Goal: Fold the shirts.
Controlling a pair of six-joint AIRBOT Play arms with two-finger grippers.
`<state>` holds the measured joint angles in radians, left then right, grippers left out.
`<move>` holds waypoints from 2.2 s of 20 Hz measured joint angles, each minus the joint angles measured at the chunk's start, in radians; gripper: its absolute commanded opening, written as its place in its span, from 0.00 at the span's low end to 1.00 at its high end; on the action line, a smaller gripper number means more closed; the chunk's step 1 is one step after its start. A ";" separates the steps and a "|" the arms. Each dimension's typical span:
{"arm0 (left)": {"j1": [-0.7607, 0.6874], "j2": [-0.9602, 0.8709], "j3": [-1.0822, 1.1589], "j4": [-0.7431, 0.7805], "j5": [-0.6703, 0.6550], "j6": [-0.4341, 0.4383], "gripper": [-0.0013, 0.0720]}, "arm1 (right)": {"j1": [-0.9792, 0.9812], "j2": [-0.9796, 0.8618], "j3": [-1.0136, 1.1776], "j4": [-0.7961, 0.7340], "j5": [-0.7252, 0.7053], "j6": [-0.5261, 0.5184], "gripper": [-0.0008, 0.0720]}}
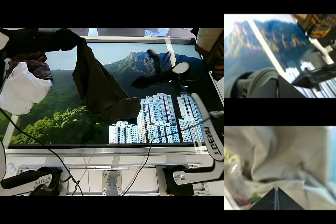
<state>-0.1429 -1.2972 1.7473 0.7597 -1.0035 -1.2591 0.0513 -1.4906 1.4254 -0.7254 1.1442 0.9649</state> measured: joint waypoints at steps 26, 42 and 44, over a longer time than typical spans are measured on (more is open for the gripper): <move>-0.001 0.206 0.000 0.263 -0.057 -0.106 0.04 | 0.214 -0.269 -0.063 -0.073 -0.148 -0.016 0.57; -0.001 0.192 0.000 0.288 -0.067 -0.106 0.04 | 0.206 -0.436 0.105 -0.076 0.071 0.006 0.57; -0.001 0.192 0.000 0.288 -0.068 -0.106 0.04 | 0.194 -0.439 0.105 -0.037 0.082 -0.021 0.57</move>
<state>-0.1436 -1.1053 1.7473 1.0477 -1.0710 -1.3655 0.2455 -1.9293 1.5299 -0.7628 1.2259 0.9440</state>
